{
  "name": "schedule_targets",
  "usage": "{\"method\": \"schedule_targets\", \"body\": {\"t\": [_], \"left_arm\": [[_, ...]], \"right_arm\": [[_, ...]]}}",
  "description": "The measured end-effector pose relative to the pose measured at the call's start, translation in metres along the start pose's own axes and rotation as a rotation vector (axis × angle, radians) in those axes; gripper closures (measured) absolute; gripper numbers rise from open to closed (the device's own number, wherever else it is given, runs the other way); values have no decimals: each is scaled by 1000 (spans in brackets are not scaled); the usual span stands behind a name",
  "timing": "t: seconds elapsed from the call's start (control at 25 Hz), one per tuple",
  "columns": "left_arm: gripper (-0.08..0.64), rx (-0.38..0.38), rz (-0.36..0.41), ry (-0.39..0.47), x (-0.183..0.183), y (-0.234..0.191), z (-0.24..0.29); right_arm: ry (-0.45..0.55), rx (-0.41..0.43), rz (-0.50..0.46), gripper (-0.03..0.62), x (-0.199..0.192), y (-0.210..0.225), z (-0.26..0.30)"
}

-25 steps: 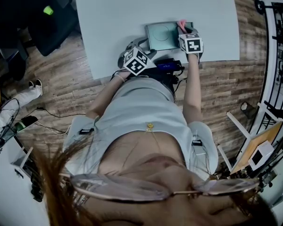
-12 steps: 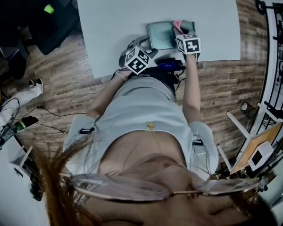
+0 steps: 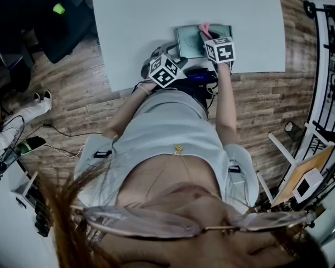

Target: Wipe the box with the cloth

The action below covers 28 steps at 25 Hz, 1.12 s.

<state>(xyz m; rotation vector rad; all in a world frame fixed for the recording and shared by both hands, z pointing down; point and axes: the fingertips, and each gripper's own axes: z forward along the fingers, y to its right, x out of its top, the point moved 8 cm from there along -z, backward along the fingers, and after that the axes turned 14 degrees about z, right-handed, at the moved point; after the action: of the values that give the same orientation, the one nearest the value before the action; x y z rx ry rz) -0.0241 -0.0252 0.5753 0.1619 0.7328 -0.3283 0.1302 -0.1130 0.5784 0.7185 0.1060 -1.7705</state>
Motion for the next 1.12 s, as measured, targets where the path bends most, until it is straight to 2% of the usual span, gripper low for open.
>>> {"method": "schedule_targets", "body": {"t": [0.64,1.12], "left_arm": [[272,-6,11,-2,2,0,1],[272,-4,12,-1,0,2,1]], "right_arm": [[-26,57,-1,555,-2,-19,11],[-47,134,-26,555,-4,-53,22]]}}
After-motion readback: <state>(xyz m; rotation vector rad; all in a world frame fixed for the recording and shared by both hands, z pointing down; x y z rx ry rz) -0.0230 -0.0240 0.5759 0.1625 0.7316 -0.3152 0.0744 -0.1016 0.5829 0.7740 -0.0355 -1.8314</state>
